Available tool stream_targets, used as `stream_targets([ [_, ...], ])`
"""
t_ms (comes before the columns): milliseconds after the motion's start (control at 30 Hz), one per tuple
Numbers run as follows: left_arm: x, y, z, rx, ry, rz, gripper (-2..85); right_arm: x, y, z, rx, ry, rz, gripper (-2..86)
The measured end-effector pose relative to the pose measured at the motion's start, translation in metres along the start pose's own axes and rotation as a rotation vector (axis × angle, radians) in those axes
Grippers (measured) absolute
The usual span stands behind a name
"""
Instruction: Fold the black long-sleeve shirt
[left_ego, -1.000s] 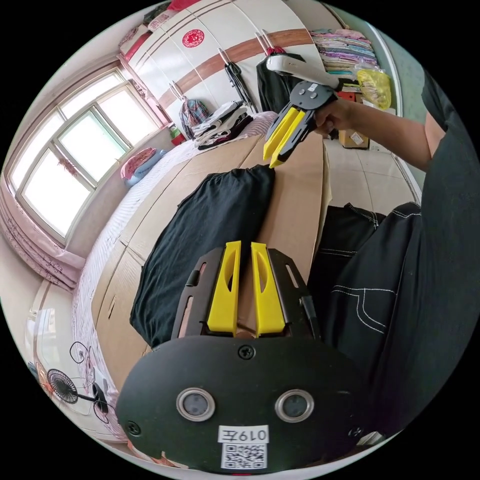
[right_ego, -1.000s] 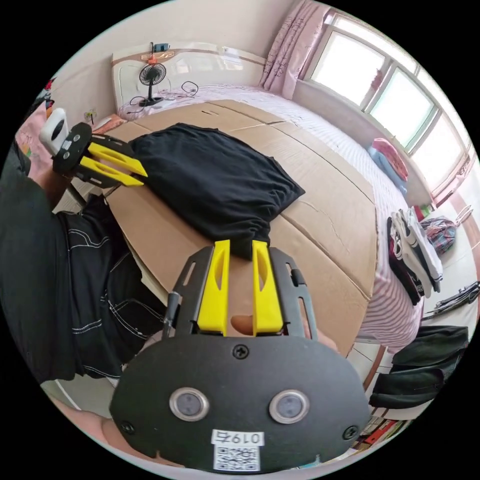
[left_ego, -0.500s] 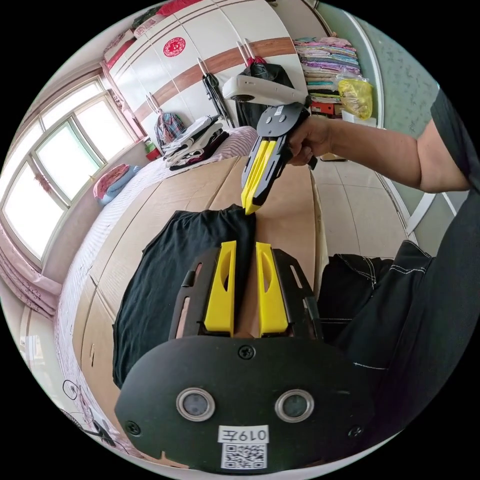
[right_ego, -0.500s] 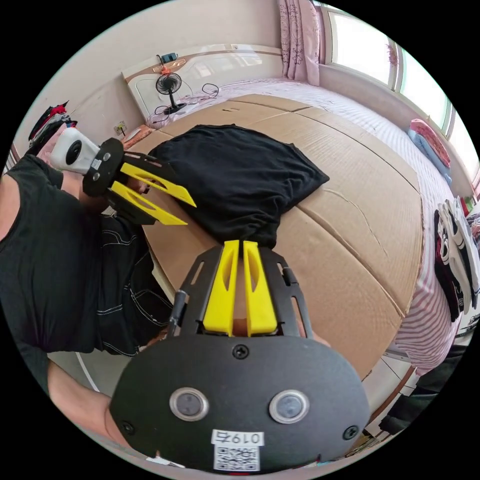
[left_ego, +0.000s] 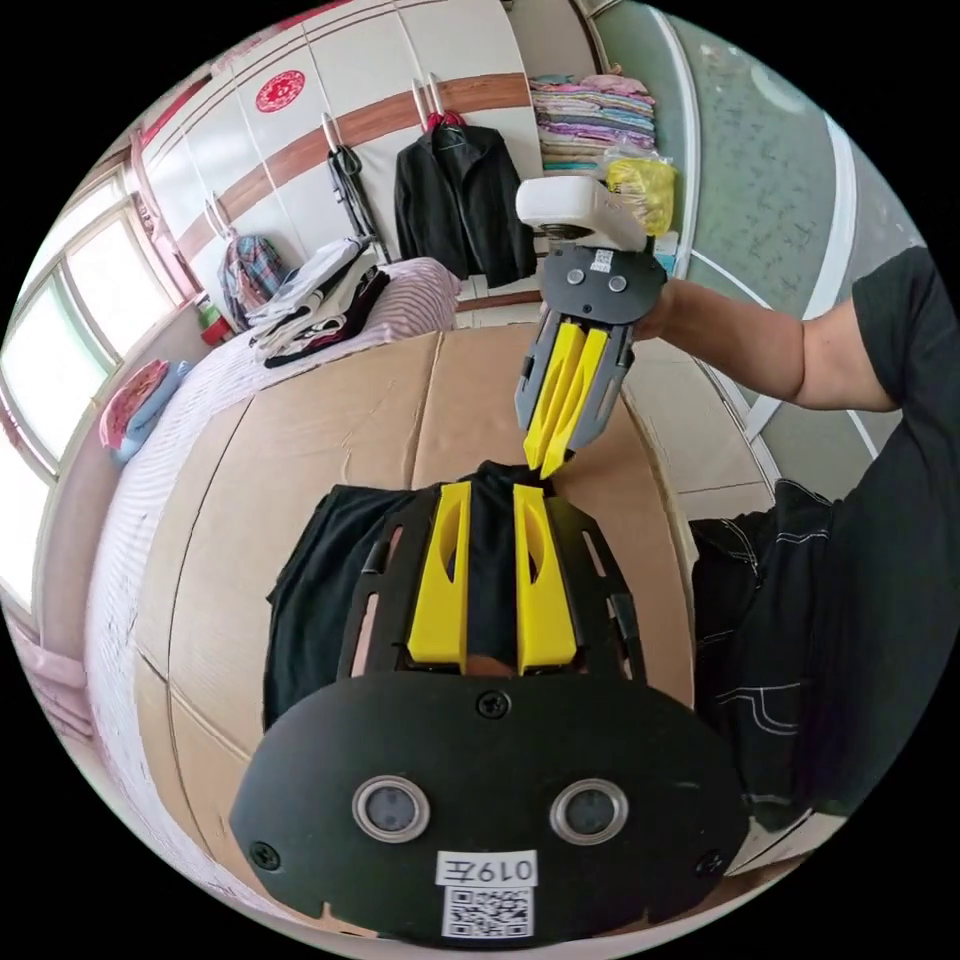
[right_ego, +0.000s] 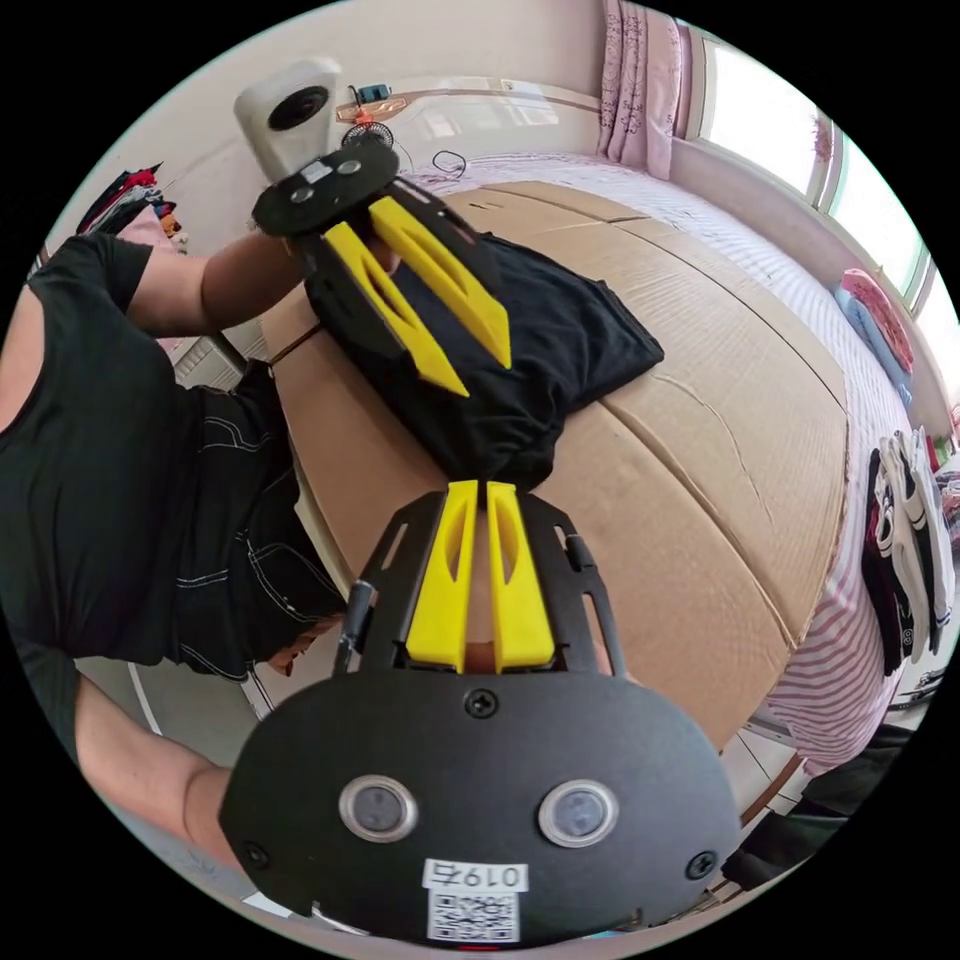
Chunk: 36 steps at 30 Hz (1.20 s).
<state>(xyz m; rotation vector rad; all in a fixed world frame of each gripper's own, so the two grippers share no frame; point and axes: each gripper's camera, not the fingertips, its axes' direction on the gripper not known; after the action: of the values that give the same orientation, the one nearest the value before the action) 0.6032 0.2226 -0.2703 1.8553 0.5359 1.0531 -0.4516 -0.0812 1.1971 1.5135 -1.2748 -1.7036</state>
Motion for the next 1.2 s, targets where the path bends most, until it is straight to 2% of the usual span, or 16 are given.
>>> stream_targets([
  [67, -0.036, -0.019, 0.011, -0.019, 0.054, 0.089, 6.4, 0.003, 0.011, 0.006, 0.011, 0.008, 0.007, -0.5],
  [133, -0.067, -0.034, 0.022, -0.053, 0.003, 0.088, 6.4, 0.005, 0.018, 0.010, 0.023, 0.017, 0.017, -0.5],
  [233, -0.135, -0.052, 0.046, -0.137, -0.070, -0.050, 6.4, 0.005, 0.029, 0.020, 0.033, 0.037, 0.029, -0.5],
  [367, -0.215, -0.053, 0.078, -0.190, 0.075, -0.202, 6.8, 0.006, 0.046, 0.030, 0.053, 0.052, 0.039, -0.5],
  [467, -0.230, -0.057, 0.094, -0.212, 0.157, -0.168, 7.2, 0.010, 0.058, 0.036, 0.066, 0.044, 0.046, -0.5],
  [600, -0.236, -0.066, 0.114, -0.273, 0.125, -0.127, 7.3, 0.013, 0.070, 0.043, 0.075, 0.031, 0.047, -0.5],
  [867, -0.256, -0.071, 0.138, -0.324, 0.228, -0.071, 3.1, 0.010, 0.088, 0.052, 0.072, 0.038, 0.046, -0.5],
  [1000, -0.262, -0.069, 0.134, -0.317, 0.230, -0.050, 1.8, 0.008, 0.094, 0.055, 0.079, 0.041, 0.055, -0.5],
  [1200, -0.283, -0.053, 0.112, -0.236, 0.189, -0.154, 1.2, -0.001, 0.102, 0.056, 0.082, 0.060, 0.064, -0.5],
])
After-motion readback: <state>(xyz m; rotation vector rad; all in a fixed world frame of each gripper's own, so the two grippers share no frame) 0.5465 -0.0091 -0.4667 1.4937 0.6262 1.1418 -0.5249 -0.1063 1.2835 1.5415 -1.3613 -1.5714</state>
